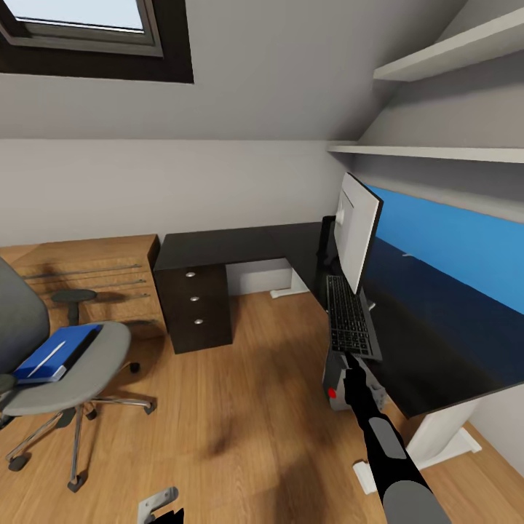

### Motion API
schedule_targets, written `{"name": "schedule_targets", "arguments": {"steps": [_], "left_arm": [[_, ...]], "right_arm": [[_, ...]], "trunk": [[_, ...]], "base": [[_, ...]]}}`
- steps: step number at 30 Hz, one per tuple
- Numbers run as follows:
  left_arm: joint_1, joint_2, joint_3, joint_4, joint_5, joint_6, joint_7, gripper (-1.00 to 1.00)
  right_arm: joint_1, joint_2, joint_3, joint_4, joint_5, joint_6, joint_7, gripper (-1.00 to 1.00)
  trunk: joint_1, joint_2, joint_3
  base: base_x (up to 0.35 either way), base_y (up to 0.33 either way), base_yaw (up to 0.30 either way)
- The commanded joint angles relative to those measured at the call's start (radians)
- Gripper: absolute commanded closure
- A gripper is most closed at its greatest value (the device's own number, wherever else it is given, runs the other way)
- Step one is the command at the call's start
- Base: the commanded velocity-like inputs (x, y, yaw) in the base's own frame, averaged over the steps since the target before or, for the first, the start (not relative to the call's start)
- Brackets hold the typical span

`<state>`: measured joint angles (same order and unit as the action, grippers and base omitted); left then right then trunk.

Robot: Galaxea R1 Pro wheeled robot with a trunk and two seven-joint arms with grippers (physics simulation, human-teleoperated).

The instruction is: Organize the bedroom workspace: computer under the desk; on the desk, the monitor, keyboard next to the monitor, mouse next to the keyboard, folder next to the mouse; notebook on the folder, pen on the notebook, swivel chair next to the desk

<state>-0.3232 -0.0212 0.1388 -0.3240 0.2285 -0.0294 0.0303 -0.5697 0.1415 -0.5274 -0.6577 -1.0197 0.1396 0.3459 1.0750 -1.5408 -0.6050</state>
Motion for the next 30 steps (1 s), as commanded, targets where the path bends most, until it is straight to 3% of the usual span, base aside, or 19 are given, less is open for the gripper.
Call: {"name": "schedule_targets", "arguments": {"steps": [1,30], "left_arm": [[0.0,0.0,-0.001,0.0,0.009,-0.003,0.002,-1.0],[0.0,0.001,-0.001,0.0,0.009,-0.003,0.003,-1.0]], "right_arm": [[-0.001,0.001,-0.006,0.0,-0.01,0.01,0.004,-1.0],[-0.001,0.001,-0.008,0.0,-0.01,0.012,0.004,-1.0]], "trunk": [[0.0,0.0,-0.001],[0.0,0.0,-0.001]], "base": [[0.0,0.0,0.0],[0.054,0.0,0.0]]}}
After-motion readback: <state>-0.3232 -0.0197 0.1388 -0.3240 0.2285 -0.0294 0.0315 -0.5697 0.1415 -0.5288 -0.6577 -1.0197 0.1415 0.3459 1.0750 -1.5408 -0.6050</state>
